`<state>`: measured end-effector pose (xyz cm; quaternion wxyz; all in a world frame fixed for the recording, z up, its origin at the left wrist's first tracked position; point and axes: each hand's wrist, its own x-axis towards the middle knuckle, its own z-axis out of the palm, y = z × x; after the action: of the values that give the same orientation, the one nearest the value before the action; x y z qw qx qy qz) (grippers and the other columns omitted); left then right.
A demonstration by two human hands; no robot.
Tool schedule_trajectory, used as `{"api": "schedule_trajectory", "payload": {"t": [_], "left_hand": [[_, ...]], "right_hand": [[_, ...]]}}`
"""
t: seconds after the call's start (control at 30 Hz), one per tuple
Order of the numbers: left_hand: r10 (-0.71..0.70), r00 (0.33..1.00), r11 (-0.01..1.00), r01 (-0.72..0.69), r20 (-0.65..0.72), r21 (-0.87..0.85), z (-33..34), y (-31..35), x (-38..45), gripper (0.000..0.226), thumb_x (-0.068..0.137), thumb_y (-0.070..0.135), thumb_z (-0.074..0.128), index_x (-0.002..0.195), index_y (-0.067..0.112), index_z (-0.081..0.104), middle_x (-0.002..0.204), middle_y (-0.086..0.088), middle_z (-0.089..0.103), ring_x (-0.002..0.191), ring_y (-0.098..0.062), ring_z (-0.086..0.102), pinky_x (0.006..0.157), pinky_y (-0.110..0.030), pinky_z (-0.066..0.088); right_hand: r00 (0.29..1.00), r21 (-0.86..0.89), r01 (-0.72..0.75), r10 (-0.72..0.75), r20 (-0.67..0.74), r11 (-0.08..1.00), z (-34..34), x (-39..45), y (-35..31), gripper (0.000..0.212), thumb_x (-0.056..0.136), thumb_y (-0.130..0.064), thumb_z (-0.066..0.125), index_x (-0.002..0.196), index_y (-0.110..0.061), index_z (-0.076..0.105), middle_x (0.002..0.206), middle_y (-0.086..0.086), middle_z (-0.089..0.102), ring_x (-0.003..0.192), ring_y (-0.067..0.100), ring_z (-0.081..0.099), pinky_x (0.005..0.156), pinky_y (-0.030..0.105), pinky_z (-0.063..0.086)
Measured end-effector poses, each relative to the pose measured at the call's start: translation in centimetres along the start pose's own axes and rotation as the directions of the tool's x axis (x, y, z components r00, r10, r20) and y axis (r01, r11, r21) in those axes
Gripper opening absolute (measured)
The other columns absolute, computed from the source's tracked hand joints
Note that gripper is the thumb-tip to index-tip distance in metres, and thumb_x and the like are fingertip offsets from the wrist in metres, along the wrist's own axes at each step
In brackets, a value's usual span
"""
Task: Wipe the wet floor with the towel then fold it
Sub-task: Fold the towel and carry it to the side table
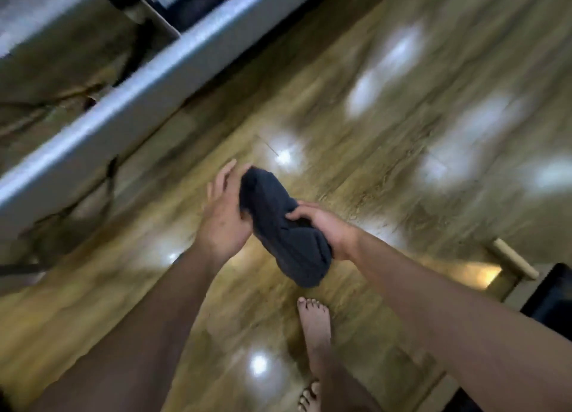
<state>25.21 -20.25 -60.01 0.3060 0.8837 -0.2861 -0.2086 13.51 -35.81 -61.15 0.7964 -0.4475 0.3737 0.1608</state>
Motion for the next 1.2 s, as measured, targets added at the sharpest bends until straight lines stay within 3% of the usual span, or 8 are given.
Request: {"api": "schedule_trajectory", "payload": {"t": [0.07, 0.17, 0.33, 0.5, 0.73, 0.87, 1.07, 1.2], "left_hand": [[0.203, 0.974, 0.923, -0.226, 0.103, 0.313, -8.9, 4.0, -0.7, 0.091, 0.065, 0.012, 0.063, 0.146, 0.041, 0.033, 0.161, 0.009, 0.019, 0.148, -0.018, 0.015, 0.105, -0.042, 0.022], [0.271, 0.929, 0.815, -0.360, 0.251, 0.453, -22.3, 11.0, -3.5, 0.068, 0.059, 0.032, 0.060, 0.126, 0.044, 0.047, 0.143, 0.019, 0.044, 0.144, -0.010, 0.026, 0.098, -0.039, 0.022], [0.112, 0.970, 0.984, -0.139, 0.216, 0.113, -40.5, 20.9, -10.8, 0.035, 0.059, 0.024, 0.066, 0.091, 0.027, 0.053, 0.084, 0.008, 0.062, 0.076, -0.011, 0.056, 0.067, -0.031, 0.044], [0.117, 0.992, 0.975, -0.124, -0.046, -0.187, -52.5, 25.6, -19.8, 0.037, 0.056, 0.008, 0.072, 0.089, 0.015, 0.057, 0.076, 0.000, 0.060, 0.072, -0.011, 0.054, 0.068, -0.029, 0.042], [0.144, 0.869, 0.892, -0.321, -0.473, -0.319, -64.1, 28.6, -34.5, 0.034, 0.067, 0.013, 0.076, 0.097, 0.019, 0.062, 0.089, 0.002, 0.069, 0.083, -0.014, 0.063, 0.081, -0.031, 0.052], [0.106, 0.743, 0.815, -0.446, -0.661, -0.370, -68.4, 28.0, -41.8, 0.033, 0.084, -0.004, 0.067, 0.102, 0.022, 0.060, 0.092, 0.002, 0.069, 0.085, -0.014, 0.063, 0.083, -0.034, 0.052], [-0.012, 0.764, 0.777, -0.399, -0.645, -0.487, -72.3, 25.1, -51.8, 0.064, 0.082, -0.026, 0.045, 0.120, 0.024, 0.052, 0.114, -0.009, 0.061, 0.101, -0.025, 0.059, 0.085, -0.041, 0.051], [-0.125, 0.792, 0.842, -0.234, -0.598, -0.485, -72.7, 23.3, -56.0, 0.044, 0.080, 0.008, 0.066, 0.118, 0.028, 0.057, 0.113, -0.001, 0.065, 0.103, -0.022, 0.060, 0.075, -0.034, 0.049]], "right_hand": [[0.989, -0.071, 0.007, 0.004, 0.145, 0.997, 3.5, -5.3, -5.1, 0.030, 0.095, -0.003, 0.050, 0.119, -0.009, 0.066, 0.109, 0.015, 0.070, 0.099, 0.026, 0.064, 0.087, 0.033, 0.050], [0.959, -0.193, 0.054, 0.003, 0.283, 0.980, 9.7, -12.8, -12.8, 0.027, 0.094, -0.001, 0.047, 0.110, -0.011, 0.066, 0.106, 0.012, 0.069, 0.101, 0.026, 0.062, 0.097, 0.036, 0.045], [0.880, -0.409, 0.297, -0.082, 0.467, 0.863, 21.3, -24.1, -23.4, 0.037, 0.094, -0.004, 0.044, 0.128, 0.002, 0.058, 0.126, 0.018, 0.065, 0.115, 0.029, 0.059, 0.112, 0.046, 0.035], [0.762, -0.390, 0.546, -0.245, 0.600, 0.741, 31.0, -34.7, -29.0, 0.053, 0.088, -0.024, 0.062, 0.139, -0.016, 0.051, 0.135, 0.014, 0.061, 0.124, 0.027, 0.060, 0.110, 0.046, 0.043], [0.468, -0.294, 0.883, -0.639, 0.611, 0.366, 39.9, -46.7, -28.4, 0.069, 0.081, -0.064, 0.070, 0.141, -0.042, 0.045, 0.140, -0.006, 0.059, 0.130, 0.012, 0.055, 0.110, 0.041, 0.042], [0.249, -0.235, 0.962, -0.798, 0.548, 0.138, 45.0, -50.6, -26.8, 0.019, 0.093, -0.026, 0.070, 0.112, -0.027, 0.064, 0.103, -0.011, 0.073, 0.099, 0.013, 0.069, 0.076, 0.024, 0.056], [0.325, -0.215, 0.943, -0.836, 0.442, 0.253, 55.9, -57.4, -28.5, 0.017, 0.104, -0.024, 0.050, 0.091, -0.018, 0.059, 0.083, 0.000, 0.064, 0.076, 0.018, 0.057, 0.067, 0.033, 0.047], [0.245, -0.317, 0.943, -0.847, 0.472, 0.096, 61.8, -60.7, -27.2, 0.015, 0.104, -0.027, 0.042, 0.100, -0.018, 0.054, 0.096, -0.003, 0.059, 0.084, 0.009, 0.052, 0.063, 0.029, 0.038]]}}
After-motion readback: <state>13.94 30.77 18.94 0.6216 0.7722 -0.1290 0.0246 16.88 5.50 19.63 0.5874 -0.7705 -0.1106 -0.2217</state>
